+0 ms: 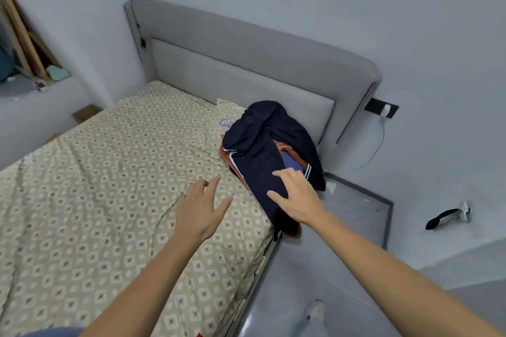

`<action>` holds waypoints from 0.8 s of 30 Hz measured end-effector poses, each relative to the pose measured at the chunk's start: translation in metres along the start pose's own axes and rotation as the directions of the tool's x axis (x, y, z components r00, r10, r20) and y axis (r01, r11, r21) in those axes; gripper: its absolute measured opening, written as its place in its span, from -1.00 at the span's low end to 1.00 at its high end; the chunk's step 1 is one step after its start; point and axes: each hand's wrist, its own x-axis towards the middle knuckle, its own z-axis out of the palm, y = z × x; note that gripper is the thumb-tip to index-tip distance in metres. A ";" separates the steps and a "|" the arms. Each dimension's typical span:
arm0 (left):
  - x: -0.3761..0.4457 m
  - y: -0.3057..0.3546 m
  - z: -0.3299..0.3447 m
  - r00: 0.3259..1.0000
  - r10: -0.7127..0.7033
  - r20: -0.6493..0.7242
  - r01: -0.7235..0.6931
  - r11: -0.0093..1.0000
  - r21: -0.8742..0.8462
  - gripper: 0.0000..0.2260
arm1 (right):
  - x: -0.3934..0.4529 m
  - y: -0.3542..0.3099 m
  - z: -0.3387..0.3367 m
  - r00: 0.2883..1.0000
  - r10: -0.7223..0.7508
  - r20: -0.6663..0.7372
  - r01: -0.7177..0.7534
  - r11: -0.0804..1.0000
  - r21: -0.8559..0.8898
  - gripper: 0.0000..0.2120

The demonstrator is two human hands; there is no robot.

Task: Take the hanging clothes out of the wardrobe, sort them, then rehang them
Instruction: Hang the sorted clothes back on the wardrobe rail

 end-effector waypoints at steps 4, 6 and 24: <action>0.054 0.027 0.023 1.000 -0.025 0.010 0.025 0.999 0.028 -0.30 | 0.048 0.040 -0.003 0.999 -0.030 0.014 0.030 0.999 0.029 -0.44; 0.085 0.051 0.035 0.997 -0.065 0.028 0.065 0.998 0.008 -0.28 | 0.078 0.065 -0.008 0.998 -0.050 0.033 0.049 0.998 0.044 -0.43; 0.292 0.138 0.083 0.919 -0.393 -0.029 0.392 0.919 -0.030 -0.33 | 0.339 0.220 -0.063 0.929 -0.283 0.240 0.279 0.959 0.051 -0.41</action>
